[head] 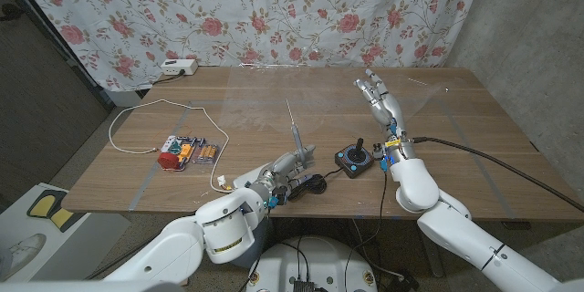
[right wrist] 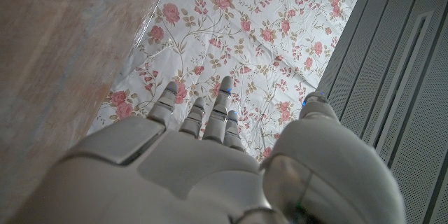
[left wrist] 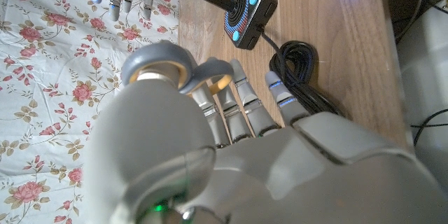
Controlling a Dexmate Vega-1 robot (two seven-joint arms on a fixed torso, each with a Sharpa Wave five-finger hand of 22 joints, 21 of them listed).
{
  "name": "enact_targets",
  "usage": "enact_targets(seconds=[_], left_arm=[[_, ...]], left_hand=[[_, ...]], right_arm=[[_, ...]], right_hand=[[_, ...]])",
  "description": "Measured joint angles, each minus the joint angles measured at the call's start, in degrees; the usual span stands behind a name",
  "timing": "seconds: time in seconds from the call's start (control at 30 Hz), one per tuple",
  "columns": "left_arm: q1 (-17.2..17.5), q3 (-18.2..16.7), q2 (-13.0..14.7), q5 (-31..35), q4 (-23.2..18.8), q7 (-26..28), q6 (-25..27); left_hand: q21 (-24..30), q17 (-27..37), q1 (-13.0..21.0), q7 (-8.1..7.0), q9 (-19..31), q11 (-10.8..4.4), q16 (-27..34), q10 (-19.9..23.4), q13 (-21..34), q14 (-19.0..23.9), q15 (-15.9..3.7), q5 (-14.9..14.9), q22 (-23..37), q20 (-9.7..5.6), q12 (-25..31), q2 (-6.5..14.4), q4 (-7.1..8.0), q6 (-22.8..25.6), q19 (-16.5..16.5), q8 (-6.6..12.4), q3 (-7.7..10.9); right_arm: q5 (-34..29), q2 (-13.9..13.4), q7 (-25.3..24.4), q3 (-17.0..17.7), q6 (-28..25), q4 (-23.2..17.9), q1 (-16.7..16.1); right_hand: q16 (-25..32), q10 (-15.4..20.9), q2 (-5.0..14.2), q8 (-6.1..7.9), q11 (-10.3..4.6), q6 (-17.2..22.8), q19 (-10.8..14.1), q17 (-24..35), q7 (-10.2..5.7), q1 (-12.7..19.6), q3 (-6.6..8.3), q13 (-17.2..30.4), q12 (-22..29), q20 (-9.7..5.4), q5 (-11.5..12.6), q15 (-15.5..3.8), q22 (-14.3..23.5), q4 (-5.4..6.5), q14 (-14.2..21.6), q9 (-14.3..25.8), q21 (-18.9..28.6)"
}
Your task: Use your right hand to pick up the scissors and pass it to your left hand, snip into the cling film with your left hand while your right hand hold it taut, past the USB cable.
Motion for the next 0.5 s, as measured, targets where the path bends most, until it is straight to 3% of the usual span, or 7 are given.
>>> enact_targets(seconds=[0.17, 0.37, 0.5], left_arm=[[-0.3, 0.4, 0.9, 0.7, -0.2, 1.2, 0.4], [-0.5, 0.6, 1.4, 1.5, -0.2, 2.1, 0.7], [-0.5, 0.6, 1.5, 1.8, -0.1, 2.3, 0.8]], left_hand=[[0.2, -0.2, -0.5, 0.38, -0.5, 0.31, 0.0, 0.3, -0.7, 0.4, 0.21, 0.0, 0.0, -0.22, 0.6, -0.7, 0.75, 0.0, 0.2, 0.00, -1.22], [0.2, -0.5, -3.3, 0.78, -1.0, 0.71, 0.1, 0.7, -1.5, 1.0, 0.22, 0.0, 0.0, -0.30, 5.6, -2.7, 1.69, 0.8, 0.3, 0.00, -2.80], [0.2, -1.0, -4.9, 1.08, -1.5, 0.72, 0.3, 0.7, -1.6, 1.4, 0.63, -0.3, 0.0, 0.01, 6.5, -2.8, 2.24, 1.1, 0.6, 0.06, -3.48]], right_arm=[[0.1, 0.3, 0.1, 0.1, 0.0, 0.0, -0.2], [0.1, 0.5, 0.2, 0.2, -0.1, 0.1, -0.3], [0.1, 0.7, 0.2, 0.2, -0.2, 0.1, -0.3]], right_hand=[[0.0, -0.3, 0.00, 0.00, 0.30, 0.0, 0.0, 0.0, 0.00, 0.0, 0.00, 0.0, -0.2, -0.04, 0.0, 0.00, 0.0, 0.00, 0.0, 0.0, 0.0], [0.0, -0.3, 0.00, 0.00, 0.30, 0.0, -0.4, 0.0, 0.00, 0.0, -0.32, 0.0, -0.4, -0.42, 0.0, 0.10, 0.0, -0.32, -0.5, 0.0, 0.0], [0.0, -0.3, 0.00, 0.00, 0.30, 0.0, -0.4, 0.0, 0.00, 0.0, -0.32, 0.0, -0.4, -0.42, 0.0, 0.10, 0.0, -0.32, -0.5, 0.0, 0.0]])
